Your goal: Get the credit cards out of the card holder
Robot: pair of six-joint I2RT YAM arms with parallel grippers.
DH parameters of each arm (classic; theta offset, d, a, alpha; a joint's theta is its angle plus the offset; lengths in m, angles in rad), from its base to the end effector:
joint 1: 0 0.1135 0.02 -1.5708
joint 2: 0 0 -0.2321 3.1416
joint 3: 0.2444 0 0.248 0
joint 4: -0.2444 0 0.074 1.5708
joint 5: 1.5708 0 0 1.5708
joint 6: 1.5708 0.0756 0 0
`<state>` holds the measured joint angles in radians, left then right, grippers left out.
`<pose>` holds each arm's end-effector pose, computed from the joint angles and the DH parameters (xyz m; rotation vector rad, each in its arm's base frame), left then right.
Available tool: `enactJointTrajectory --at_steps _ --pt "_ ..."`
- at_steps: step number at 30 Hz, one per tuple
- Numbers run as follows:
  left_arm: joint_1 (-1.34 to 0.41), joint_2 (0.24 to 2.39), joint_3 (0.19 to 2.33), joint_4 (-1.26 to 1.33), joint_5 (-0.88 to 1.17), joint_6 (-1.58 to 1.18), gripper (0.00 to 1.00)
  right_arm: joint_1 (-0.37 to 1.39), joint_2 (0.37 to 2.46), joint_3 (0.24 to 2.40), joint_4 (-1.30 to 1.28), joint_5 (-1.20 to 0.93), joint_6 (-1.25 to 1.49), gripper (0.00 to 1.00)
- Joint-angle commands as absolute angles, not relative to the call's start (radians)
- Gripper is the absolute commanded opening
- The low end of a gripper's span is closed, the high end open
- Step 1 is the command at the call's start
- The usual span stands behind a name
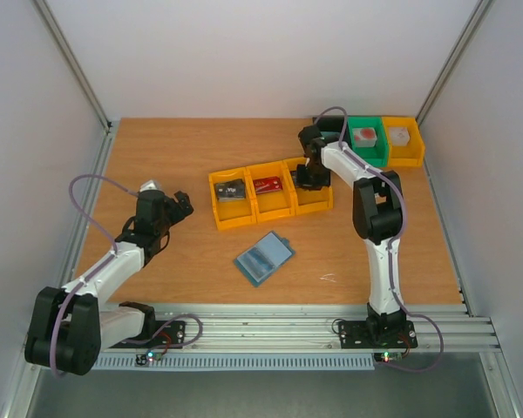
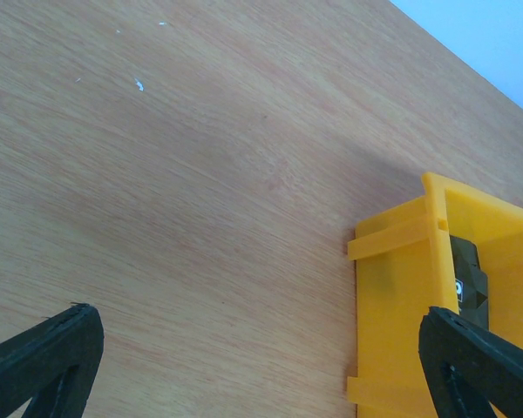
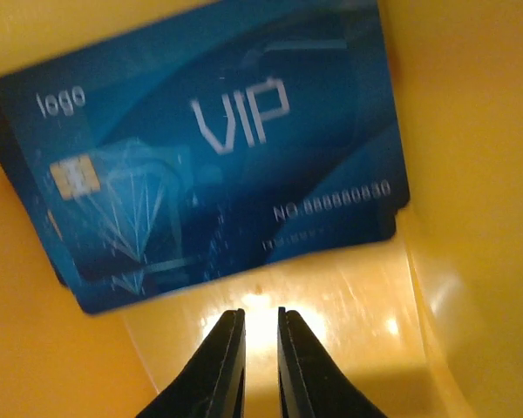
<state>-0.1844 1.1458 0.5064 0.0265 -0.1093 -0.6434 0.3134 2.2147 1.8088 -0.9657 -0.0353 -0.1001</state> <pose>0.2721 -0.0424 0.1437 -0.5614 2.1283 -0.3493 0.4118 0.1362 0.1127 -0.6099 2.8823 0.0830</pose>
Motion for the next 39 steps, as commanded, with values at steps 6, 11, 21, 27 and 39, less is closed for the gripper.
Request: enactJointTrajectory --at_steps 6,11,21,27,39 --pt "-0.18 1.123 0.492 0.084 -0.139 -0.641 0.99 0.314 2.309 1.921 -0.933 0.031 -0.039 0.11" --pt "-0.179 1.12 0.488 0.086 -0.143 -0.64 0.99 0.314 2.294 1.912 -0.855 0.065 -0.02 0.11" --pt "-0.179 1.115 0.499 0.087 -0.126 -0.615 0.99 0.34 2.052 1.727 -0.756 0.069 -0.037 0.11" --pt "-0.179 1.087 0.536 0.072 -0.069 -0.552 0.99 0.411 1.842 1.661 -0.767 0.065 -0.21 0.17" --pt "-0.179 0.862 0.509 -0.196 -0.011 -0.59 0.99 0.798 1.677 1.403 -0.895 -0.072 -0.363 0.62"
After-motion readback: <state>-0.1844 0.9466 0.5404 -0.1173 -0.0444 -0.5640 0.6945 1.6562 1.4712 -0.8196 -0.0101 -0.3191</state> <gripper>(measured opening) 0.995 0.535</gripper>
